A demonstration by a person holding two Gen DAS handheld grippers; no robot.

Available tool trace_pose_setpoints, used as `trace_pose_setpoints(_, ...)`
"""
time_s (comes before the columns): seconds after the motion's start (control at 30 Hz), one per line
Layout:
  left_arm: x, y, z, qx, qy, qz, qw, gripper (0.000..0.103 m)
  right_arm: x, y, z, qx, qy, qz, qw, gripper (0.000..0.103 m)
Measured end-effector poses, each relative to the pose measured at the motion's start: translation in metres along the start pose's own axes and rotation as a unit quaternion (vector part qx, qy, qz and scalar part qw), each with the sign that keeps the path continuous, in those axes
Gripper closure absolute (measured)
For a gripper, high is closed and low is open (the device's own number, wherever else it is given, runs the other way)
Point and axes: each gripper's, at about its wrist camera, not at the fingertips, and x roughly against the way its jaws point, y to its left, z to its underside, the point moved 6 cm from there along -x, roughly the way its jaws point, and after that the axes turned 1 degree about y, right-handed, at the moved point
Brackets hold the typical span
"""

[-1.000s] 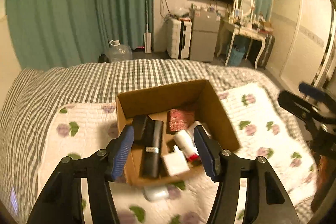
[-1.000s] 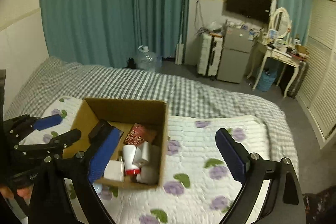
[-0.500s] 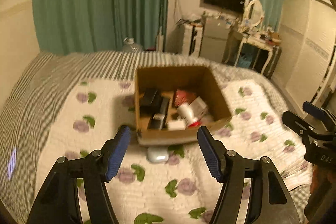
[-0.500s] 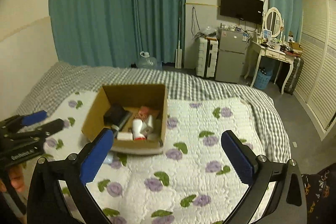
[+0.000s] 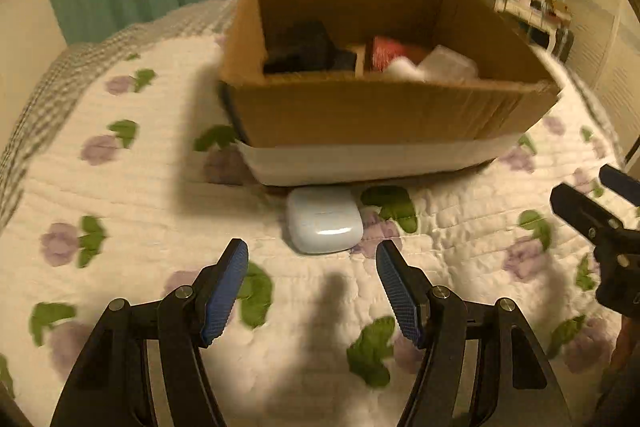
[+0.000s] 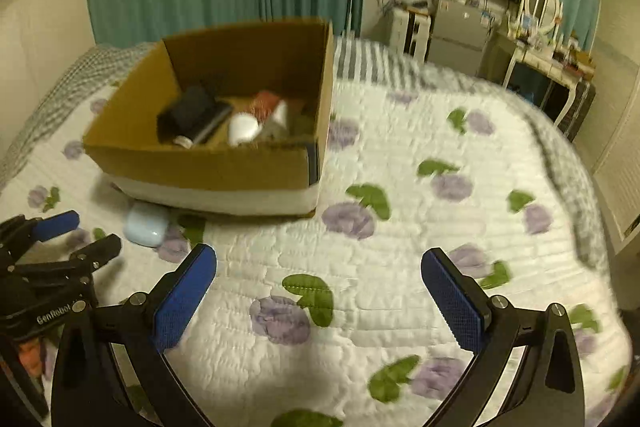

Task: Organize rigid objects
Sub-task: 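Reach down and grasp the light blue earbud case with the left tool, then carry the earbud case over the box and open the left tool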

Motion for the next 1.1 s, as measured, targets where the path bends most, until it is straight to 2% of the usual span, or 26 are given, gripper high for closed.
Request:
trace_pose_setpoints(0.1, -0.016, -0.008, -0.003, -0.010, 0.008, 0.002, 0.9999, 0.034, -0.018, -0.004, 0.000, -0.012, 0.006, -0.001, 1.000, 0.000)
trace_pose_setpoints(0.27, -0.038, -0.009, -0.004, -0.009, 0.030, -0.014, 0.9994, 0.034, -0.032, -0.010, -0.003, -0.042, 0.007, 0.004, 0.999, 0.000)
trace_pose_setpoints(0.47, -0.044, -0.014, -0.005, -0.017, 0.022, -0.029, 0.9992, 0.034, -0.030, -0.009, -0.005, -0.041, 0.002, 0.007, 0.999, 0.000)
trace_pose_setpoints(0.57, -0.040, -0.017, -0.001, -0.025, 0.019, -0.029, 0.9991, 0.040, -0.027, -0.017, -0.003, -0.062, -0.001, 0.016, 0.998, 0.000)
trace_pose_setpoints(0.63, -0.037, -0.016, 0.001, -0.026, 0.016, -0.022, 0.9993, 0.051, -0.024, -0.022, -0.002, -0.076, -0.006, 0.017, 0.997, 0.000)
trace_pose_setpoints(0.77, -0.025, -0.012, 0.007, -0.022, 0.015, -0.012, 0.9996, 0.051, -0.021, -0.029, 0.000, -0.094, -0.012, 0.010, 0.995, 0.000)
trace_pose_setpoints(1.1, 0.036, -0.010, 0.035, -0.004, 0.003, 0.021, 0.9998, 0.051, -0.003, -0.016, 0.011, -0.064, 0.004, -0.012, 0.998, 0.000)
